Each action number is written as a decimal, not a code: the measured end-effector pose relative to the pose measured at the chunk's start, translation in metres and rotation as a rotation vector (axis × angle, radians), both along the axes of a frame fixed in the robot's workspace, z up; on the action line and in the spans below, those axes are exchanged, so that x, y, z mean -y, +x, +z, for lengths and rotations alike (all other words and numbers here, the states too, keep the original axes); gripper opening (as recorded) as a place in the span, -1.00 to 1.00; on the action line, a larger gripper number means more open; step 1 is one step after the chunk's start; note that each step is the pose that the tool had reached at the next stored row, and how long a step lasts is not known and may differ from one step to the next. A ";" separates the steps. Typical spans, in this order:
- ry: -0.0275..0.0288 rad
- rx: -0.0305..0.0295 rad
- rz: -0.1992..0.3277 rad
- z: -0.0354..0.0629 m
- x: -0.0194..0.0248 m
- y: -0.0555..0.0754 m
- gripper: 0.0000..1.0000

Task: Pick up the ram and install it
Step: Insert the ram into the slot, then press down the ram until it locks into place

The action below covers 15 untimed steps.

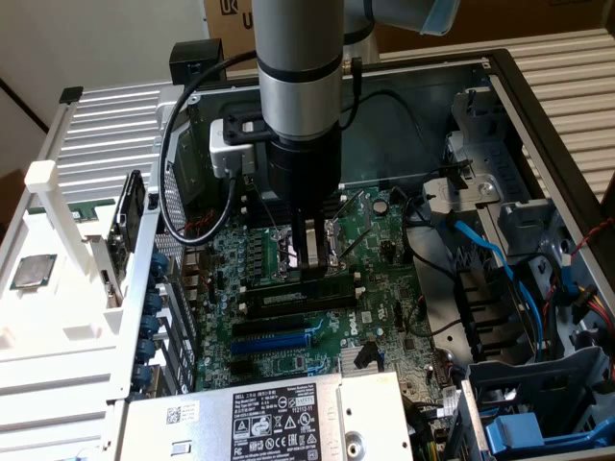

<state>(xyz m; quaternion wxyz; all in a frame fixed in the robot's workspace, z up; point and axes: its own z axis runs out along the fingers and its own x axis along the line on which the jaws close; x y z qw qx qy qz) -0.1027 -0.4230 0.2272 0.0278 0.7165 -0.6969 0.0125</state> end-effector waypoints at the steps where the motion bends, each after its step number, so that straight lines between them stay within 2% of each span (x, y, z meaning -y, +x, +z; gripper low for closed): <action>1: 0.0001 0.0000 0.000 -0.0001 0.0000 0.000 -0.74; 7: -0.0001 -0.0003 0.000 0.0000 0.0000 -0.001 -0.70; 8: -0.0001 -0.0003 0.000 0.0000 0.0000 -0.001 -0.57; 15: 0.0000 -0.0002 0.000 0.0000 0.0000 0.000 -0.57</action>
